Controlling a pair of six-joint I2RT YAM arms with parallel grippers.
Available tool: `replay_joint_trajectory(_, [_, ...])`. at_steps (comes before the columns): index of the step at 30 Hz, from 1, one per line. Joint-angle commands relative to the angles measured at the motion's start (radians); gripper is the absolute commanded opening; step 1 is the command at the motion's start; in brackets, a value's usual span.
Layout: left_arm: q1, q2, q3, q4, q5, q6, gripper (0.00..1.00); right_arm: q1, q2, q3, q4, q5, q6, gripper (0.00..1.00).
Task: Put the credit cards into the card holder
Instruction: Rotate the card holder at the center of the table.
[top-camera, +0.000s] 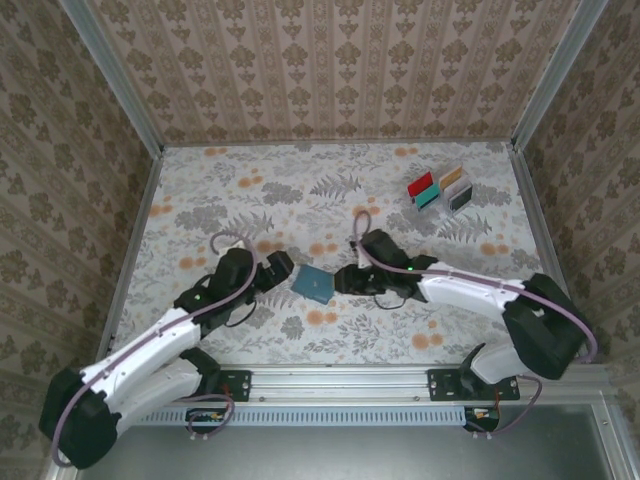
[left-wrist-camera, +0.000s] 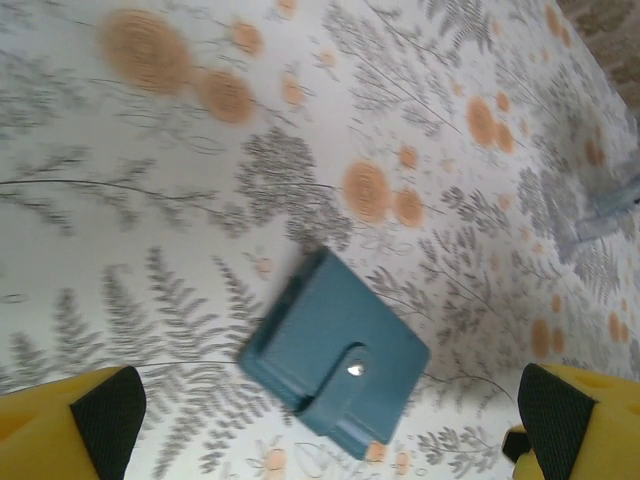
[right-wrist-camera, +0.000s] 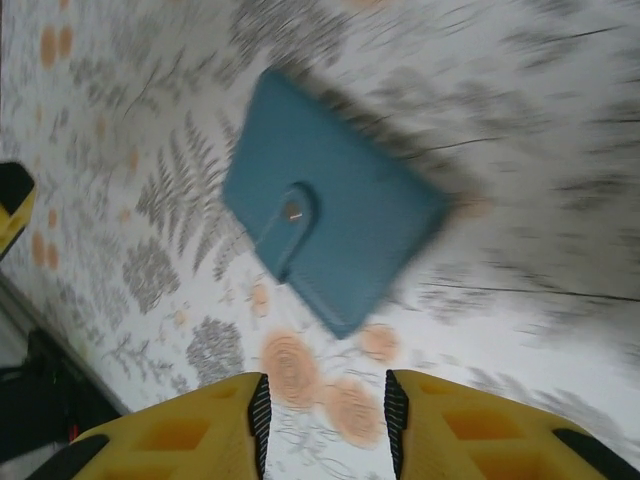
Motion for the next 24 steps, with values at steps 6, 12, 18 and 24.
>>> replay_joint_trajectory(6, [0.074,-0.078,-0.023,-0.100,0.056,0.042,1.00,0.119,0.249,0.211,-0.025,0.041,0.014,0.35])
replay_joint_trajectory(12, [0.076,-0.042,-0.015,-0.099,0.079,0.057,1.00,0.122,0.308,0.214,-0.084,0.068,-0.010,0.34])
replay_joint_trajectory(18, [0.076,-0.012,-0.004,-0.064,0.116,0.091,1.00,0.103,0.276,0.152,-0.183,0.120,-0.083,0.35])
replay_joint_trajectory(24, [0.075,0.119,0.065,-0.008,0.199,0.181,1.00,0.016,0.177,0.074,-0.221,0.130,-0.155,0.37])
